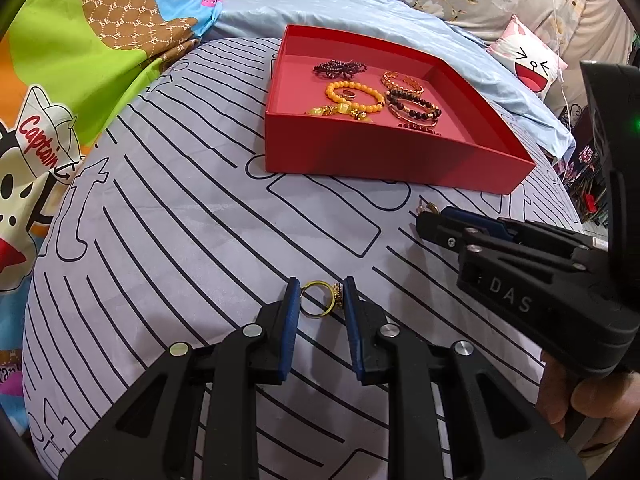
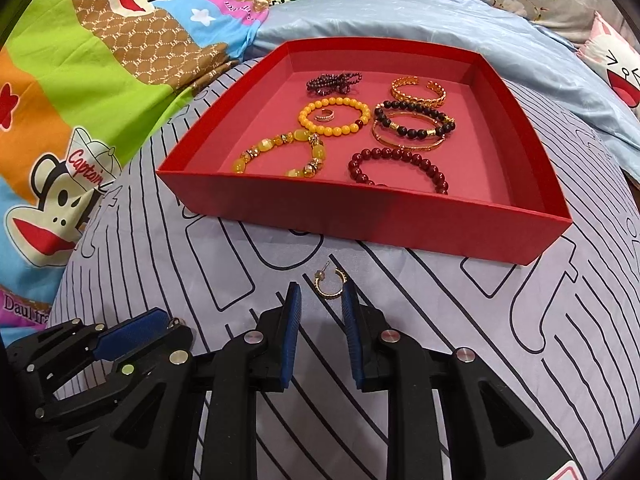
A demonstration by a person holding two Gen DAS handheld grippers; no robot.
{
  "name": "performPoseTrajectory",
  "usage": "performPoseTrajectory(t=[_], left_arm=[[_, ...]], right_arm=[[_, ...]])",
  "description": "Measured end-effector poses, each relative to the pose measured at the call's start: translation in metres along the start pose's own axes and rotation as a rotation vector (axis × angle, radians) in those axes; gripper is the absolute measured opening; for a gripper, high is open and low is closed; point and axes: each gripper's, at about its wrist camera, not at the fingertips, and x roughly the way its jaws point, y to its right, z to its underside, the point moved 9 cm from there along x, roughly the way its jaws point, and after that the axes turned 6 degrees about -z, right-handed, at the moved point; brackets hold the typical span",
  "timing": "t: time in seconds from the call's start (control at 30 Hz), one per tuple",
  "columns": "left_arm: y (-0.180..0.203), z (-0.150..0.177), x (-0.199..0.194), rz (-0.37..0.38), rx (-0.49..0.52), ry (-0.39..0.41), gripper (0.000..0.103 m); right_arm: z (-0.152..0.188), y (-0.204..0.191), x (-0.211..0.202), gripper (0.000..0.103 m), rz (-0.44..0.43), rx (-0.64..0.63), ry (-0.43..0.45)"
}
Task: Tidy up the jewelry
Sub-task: 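Carry both held hoop earrings over the red box with both grippers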
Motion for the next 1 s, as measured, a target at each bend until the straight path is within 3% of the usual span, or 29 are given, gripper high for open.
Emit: performPoseTrajectory(t=[0.5,1.0], left_arm=[[0.0,-0.001,0.0,0.001,-0.001,-0.001,0.021],[0.018,-0.023,-0.027,0.033,0.027,0.071,0.021]], right_arm=[[0.001,0.003,-0.005,0.016,0.005,0.004,0.018],[0.001,0.004,-0.058,0.016,-0.019,0.023,0.094]])
